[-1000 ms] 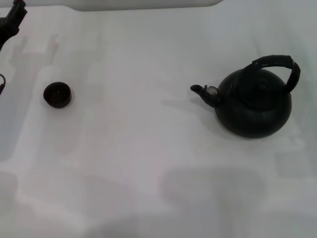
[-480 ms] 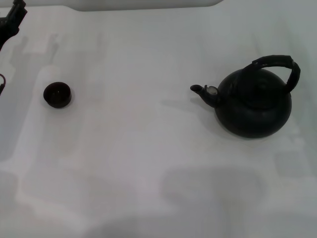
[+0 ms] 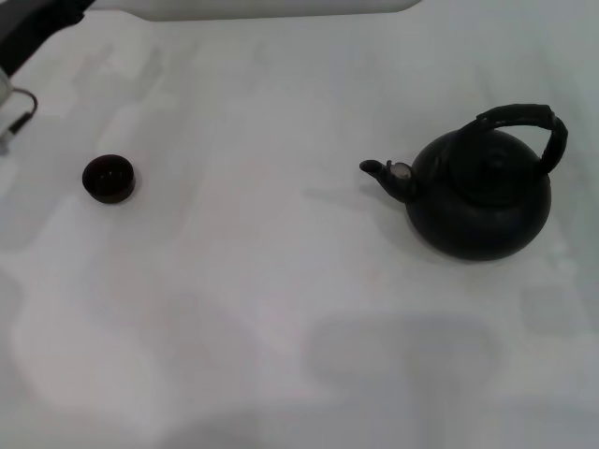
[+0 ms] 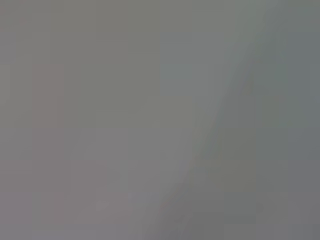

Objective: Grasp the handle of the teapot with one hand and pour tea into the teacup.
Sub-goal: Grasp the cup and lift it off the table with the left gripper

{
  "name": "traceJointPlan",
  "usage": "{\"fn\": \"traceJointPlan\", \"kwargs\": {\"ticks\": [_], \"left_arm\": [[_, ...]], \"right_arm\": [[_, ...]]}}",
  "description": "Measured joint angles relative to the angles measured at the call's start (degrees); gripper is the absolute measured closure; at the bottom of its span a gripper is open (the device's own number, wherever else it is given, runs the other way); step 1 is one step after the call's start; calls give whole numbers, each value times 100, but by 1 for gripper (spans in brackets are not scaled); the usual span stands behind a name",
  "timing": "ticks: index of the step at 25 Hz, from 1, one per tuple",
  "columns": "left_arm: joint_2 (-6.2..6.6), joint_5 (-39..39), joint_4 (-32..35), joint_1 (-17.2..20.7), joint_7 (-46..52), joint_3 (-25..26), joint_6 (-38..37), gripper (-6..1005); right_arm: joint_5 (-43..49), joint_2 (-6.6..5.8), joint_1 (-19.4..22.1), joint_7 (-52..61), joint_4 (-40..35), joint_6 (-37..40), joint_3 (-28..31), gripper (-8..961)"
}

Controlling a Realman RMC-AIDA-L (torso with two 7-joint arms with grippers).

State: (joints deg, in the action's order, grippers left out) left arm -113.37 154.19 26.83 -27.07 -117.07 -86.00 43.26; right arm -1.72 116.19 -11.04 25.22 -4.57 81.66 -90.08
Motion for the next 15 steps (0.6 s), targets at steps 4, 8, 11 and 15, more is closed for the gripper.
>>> {"fn": "traceJointPlan", "kwargs": {"ticks": [4,8,11,15], "left_arm": [[314,-2007,582,-174,1870,58,-501,198],[587,-4009,1263,-225,3757,135,-458,195],[669,-5667,1878,-188,5085,439,-162,193],[541,-8076,2773,-170,6335,1380,844,190]], "right_arm": [[-2,0,-6,0,-16,0,0,96],[-5,0,-4,0,-14,0,15,96],[-11,0,-3,0,-7,0,31,96],[-15,0,-4,0,-12,-9,37,96]]}}
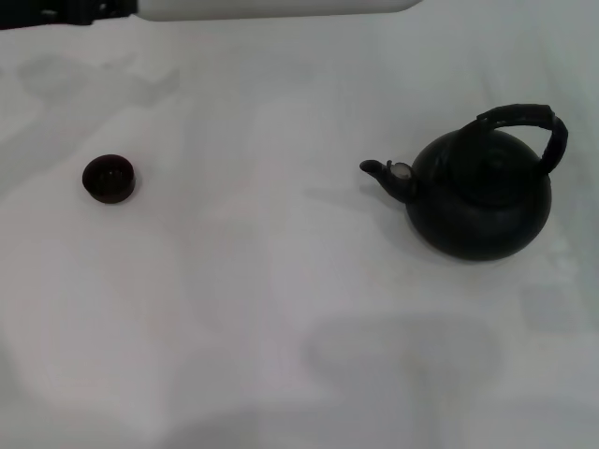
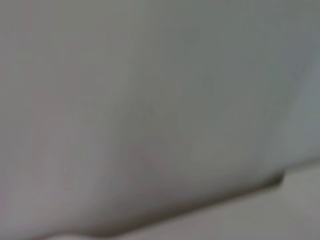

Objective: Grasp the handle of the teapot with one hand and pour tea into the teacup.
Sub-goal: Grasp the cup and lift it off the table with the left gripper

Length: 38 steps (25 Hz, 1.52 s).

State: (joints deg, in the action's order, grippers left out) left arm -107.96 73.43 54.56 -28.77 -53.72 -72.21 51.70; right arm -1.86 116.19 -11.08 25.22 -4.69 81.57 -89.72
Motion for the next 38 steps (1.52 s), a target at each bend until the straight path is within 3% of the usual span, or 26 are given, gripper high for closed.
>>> {"fn": "traceJointPlan", "kwargs": {"ticks": [2,6,14,23,38], "left_arm": [[-172,-1048,431,-12,389,517,580,188],[-464,-2284,1078,-61,787,1158,1334,180],[-635,-2978,1352,-99,1043,1196,1977,134],[-999,-3906,1348,-133,1218,1159,2061,121],[-1084,-4071,1195,-68,1376,1058,2061,120]], "right_arm": [[0,0,-5,0,-24,-11,-7,96],[0,0,-22,0,-46,-54,-29,96],[2,0,-29,0,-30,-82,-37,95],[5,0,-26,0,-45,-197,-34,95],[1,0,-55,0,-59,-203,-15,95]]}}
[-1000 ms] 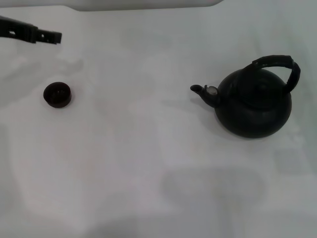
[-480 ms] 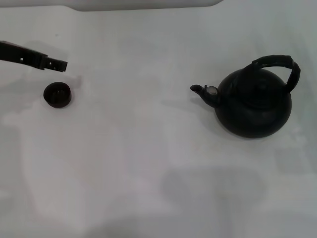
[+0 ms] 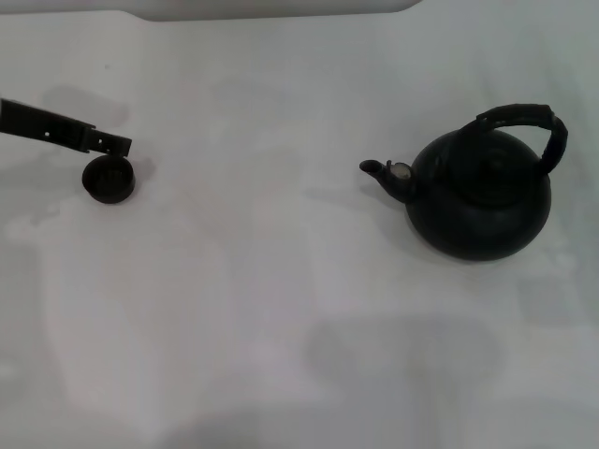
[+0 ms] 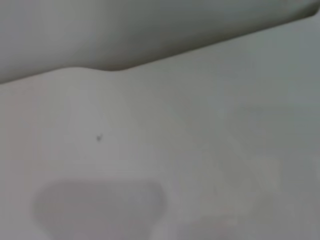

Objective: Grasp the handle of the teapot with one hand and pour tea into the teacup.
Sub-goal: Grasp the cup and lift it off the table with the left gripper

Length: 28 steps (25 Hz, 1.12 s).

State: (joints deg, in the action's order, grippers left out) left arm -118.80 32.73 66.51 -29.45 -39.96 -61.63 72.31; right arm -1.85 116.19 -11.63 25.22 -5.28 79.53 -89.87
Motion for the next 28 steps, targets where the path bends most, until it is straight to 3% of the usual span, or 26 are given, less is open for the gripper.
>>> {"fn": "traceJointPlan", "kwargs": {"ticks": [28], "left_arm": [[-8,-83,-639,-162,124,-354,-468,121]], "right_arm": [[0,0,-35,10,-8,1,14,95]]}}
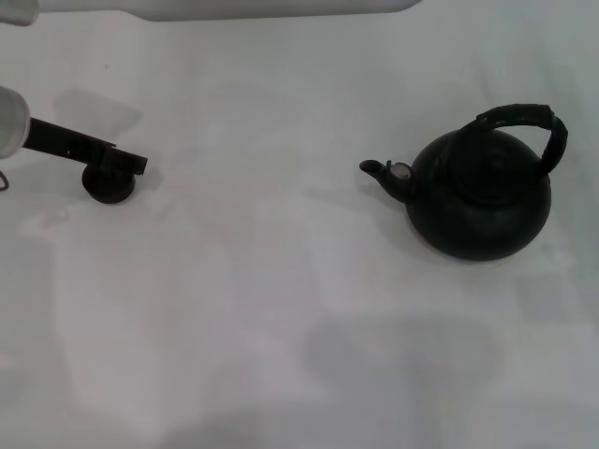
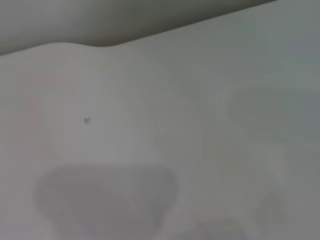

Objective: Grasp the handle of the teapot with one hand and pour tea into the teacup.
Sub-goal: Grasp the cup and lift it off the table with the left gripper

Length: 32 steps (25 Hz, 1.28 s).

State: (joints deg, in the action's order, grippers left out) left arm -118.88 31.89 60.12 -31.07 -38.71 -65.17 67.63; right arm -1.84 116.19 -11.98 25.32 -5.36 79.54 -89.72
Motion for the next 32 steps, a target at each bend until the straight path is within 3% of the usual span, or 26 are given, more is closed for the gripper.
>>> {"fn": "traceJointPlan", "kwargs": {"ticks": [18,27,32], "left_arm": [[12,-174,-175,-68,150,-14,115,127],[26,-189,-273,-175,152,-9,217,221],[18,-147,294,-174,114,-15,509,271]], "right_arm": [[0,0,3,69,11,0,-23,96],[0,0,12,70,11,0,-31,96],[0,0,8,70,24,0,-29,96]]}}
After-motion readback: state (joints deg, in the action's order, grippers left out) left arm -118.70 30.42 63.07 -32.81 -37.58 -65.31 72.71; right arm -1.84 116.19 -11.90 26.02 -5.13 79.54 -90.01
